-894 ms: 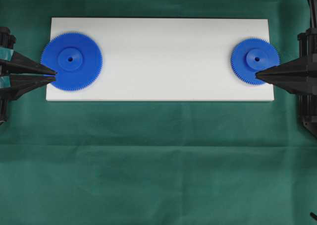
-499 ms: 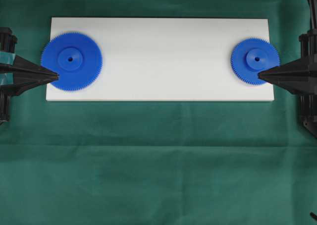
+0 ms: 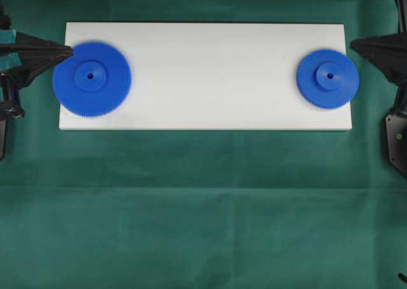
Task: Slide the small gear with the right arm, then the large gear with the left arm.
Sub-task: 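Move the right gripper over the small blue gear's hub, then lower the right gripper tip onto the small gear's center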
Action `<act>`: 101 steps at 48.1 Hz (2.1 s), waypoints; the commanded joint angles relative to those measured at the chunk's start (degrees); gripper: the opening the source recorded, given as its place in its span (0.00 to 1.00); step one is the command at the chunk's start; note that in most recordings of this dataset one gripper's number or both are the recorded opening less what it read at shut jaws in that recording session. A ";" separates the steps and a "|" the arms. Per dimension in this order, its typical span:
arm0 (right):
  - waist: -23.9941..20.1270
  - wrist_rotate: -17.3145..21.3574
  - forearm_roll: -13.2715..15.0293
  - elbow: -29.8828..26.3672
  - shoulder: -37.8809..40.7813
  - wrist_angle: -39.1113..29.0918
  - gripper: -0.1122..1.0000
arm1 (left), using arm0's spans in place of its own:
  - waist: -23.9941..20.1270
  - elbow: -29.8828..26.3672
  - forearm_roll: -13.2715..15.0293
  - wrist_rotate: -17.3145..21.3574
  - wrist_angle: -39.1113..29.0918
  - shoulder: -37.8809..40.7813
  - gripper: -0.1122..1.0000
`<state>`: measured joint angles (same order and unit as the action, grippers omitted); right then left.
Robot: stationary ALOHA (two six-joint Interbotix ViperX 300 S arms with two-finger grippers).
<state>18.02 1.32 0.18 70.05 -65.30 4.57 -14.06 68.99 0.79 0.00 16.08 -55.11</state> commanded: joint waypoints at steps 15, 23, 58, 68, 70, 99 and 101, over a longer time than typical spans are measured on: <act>2.90 4.92 0.00 -2.99 1.93 -17.58 0.56 | -0.62 -0.97 0.18 -0.79 -5.89 0.70 0.10; 2.90 10.81 1.23 -3.43 3.52 -27.25 0.56 | -0.62 -1.05 0.18 -0.62 -6.33 0.70 0.10; 3.60 17.14 3.52 -0.53 10.28 -29.09 0.56 | -0.62 -0.35 0.18 -0.79 -6.33 0.70 0.10; 5.45 18.63 3.69 0.70 16.35 -26.54 0.56 | -0.62 -0.18 0.18 -0.79 -6.06 0.70 0.10; 5.89 18.81 3.87 0.97 17.31 -26.19 0.56 | -0.62 -0.18 0.18 -0.79 -6.06 0.70 0.10; 9.14 19.07 4.48 1.93 26.37 -20.13 0.56 | -0.62 0.97 0.18 -0.97 -4.22 0.70 0.10; 9.23 19.07 4.48 1.93 27.16 -19.60 0.56 | -0.62 1.14 0.26 -1.05 -3.96 0.70 0.10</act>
<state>27.07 20.48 4.48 72.60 -39.29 -16.44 -14.50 70.58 0.88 -0.88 11.07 -54.84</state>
